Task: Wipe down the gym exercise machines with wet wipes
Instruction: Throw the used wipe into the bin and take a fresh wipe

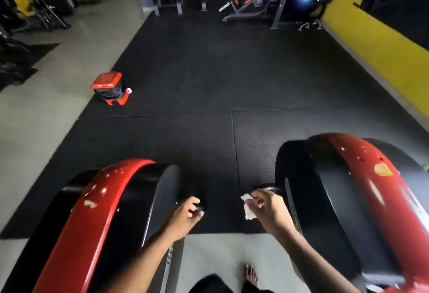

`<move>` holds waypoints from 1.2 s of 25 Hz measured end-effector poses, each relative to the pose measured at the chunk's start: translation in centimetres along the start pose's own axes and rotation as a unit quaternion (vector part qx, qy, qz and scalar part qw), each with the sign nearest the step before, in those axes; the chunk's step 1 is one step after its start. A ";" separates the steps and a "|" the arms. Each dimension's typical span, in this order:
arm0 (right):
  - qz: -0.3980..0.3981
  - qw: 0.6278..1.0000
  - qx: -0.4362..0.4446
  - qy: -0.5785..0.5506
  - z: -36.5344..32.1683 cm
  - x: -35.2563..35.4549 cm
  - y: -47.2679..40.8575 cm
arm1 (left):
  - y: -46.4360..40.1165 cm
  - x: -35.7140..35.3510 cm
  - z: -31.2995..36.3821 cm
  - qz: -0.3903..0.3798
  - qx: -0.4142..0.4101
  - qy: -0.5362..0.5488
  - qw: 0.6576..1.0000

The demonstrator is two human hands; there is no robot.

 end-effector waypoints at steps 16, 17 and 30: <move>-0.166 0.976 0.099 0.104 -18.1 3.2 -53.5 | -30.3 31.1 -6.7 0.105 0.136 0.141 0.975; -0.171 0.975 0.106 0.096 -20.0 2.8 -56.4 | -31.7 33.9 -7.6 0.111 0.148 0.141 0.973; -0.250 0.942 0.180 0.133 -40.0 -7.5 -93.5 | -48.8 61.4 -21.6 0.149 0.190 0.224 0.944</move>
Point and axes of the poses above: each hand's wrist, its own y-axis away from the middle knuckle, its own x-axis out of the back of the hand, z = x × y, the point moved 3 cm from there along -y, towards the middle knuckle, and after that the axes turned 13 degrees about -z, right-handed, at the moved point
